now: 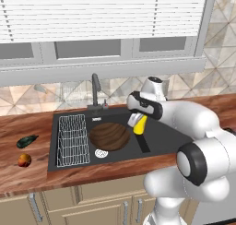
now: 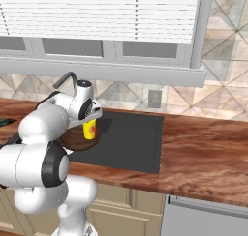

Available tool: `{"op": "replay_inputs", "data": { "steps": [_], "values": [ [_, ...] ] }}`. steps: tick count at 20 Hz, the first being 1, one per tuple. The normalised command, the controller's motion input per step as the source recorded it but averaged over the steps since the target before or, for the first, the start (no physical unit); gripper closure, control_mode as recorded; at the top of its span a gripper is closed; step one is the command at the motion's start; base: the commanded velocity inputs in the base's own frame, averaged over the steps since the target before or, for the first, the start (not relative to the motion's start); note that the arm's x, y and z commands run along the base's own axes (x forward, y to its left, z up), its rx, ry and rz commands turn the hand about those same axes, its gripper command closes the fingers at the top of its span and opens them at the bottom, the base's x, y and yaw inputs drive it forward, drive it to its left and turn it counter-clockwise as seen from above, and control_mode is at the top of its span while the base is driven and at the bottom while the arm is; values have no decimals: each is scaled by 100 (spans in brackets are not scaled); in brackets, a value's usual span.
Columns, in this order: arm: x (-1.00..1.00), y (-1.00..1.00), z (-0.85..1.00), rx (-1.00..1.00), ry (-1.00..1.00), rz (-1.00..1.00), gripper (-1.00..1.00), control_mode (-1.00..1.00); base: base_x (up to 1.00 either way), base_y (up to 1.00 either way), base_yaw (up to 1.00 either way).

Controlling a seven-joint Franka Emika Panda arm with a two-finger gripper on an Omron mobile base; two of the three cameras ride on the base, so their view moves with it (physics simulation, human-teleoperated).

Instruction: Remove the eggplant and peach from the sink. Then move the bowl and cup from the counter to the sink for washing.

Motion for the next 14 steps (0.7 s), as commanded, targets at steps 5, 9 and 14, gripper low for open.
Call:
{"op": "replay_inputs", "data": {
  "steps": [5,9,14],
  "values": [
    [-12,13,-5,0,0,0,100,-100,0,0,0],
    [-4,11,-9,0,0,-2,100,-100,0,0,0],
    [-1,9,-12,-2,0,-4,100,-100,0,0,0]
  ]
}}
